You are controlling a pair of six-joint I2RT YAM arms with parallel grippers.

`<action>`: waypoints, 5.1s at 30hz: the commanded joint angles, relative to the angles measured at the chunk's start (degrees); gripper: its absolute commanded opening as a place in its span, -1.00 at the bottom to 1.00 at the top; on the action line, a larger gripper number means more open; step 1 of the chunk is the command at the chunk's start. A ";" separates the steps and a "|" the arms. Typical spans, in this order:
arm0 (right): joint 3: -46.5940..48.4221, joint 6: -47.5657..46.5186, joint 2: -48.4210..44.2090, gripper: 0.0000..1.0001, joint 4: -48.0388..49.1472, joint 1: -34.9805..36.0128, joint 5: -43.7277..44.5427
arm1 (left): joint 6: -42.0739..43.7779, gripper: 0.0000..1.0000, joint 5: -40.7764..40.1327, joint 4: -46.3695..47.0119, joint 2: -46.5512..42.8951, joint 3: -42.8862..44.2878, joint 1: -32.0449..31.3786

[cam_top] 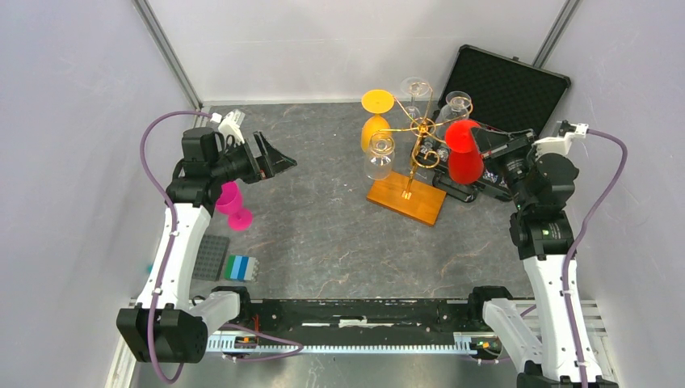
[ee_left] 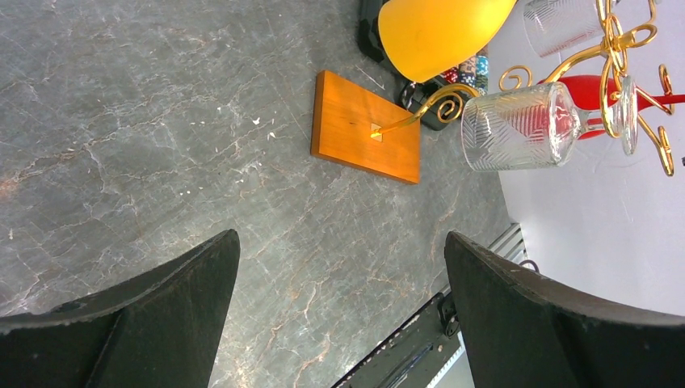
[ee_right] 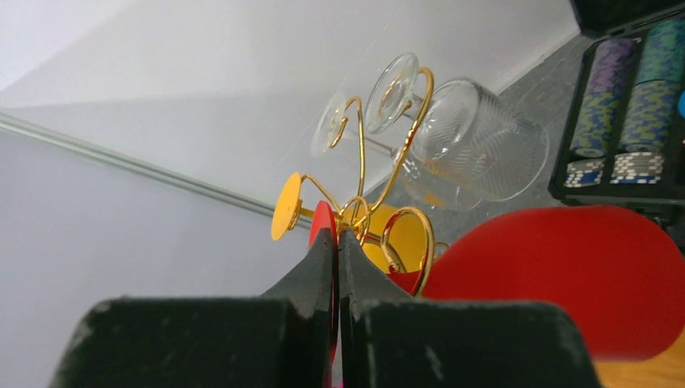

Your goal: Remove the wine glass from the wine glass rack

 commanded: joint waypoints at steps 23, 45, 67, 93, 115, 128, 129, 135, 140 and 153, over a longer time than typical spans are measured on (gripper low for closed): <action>2.47 2.68 6.68 -1.00 9.93 -0.27 3.65 | 0.85 1.00 0.17 1.44 -2.88 0.67 0.25; 2.78 -1.64 -7.08 -1.00 -8.75 -0.27 18.22 | 1.53 1.00 7.90 -0.19 -5.91 1.31 0.25; -4.97 17.21 -19.96 -1.00 0.54 -0.28 -24.22 | -34.44 1.00 1.82 34.48 -11.42 -10.99 -19.01; -8.38 39.57 -20.27 -1.00 34.58 -0.25 -26.83 | -65.80 0.88 -16.15 66.76 -4.93 -18.52 -42.61; -2.28 40.60 -14.64 -1.00 43.78 -0.19 -22.78 | -53.58 0.42 -15.36 61.12 4.14 2.05 -47.12; -3.36 48.12 -13.15 -1.00 55.97 -0.27 -23.55 | -62.70 0.55 -4.36 73.38 11.45 9.11 -47.88; -3.36 48.03 -13.10 -1.00 55.80 -0.27 -23.58 | -63.75 0.52 -3.21 74.97 12.24 9.96 -48.12; -6.53 48.21 -13.61 -1.00 54.79 -0.27 -23.37 | -66.00 0.25 -0.80 78.57 12.27 11.02 -49.12; -10.50 51.75 -14.56 -1.00 58.55 -0.27 -21.20 | -65.32 -0.04 -0.47 77.32 10.42 10.60 -49.30; -16.57 52.82 -15.58 -1.00 57.43 -0.27 -20.39 | -61.66 -0.71 3.31 73.24 10.32 12.44 -49.84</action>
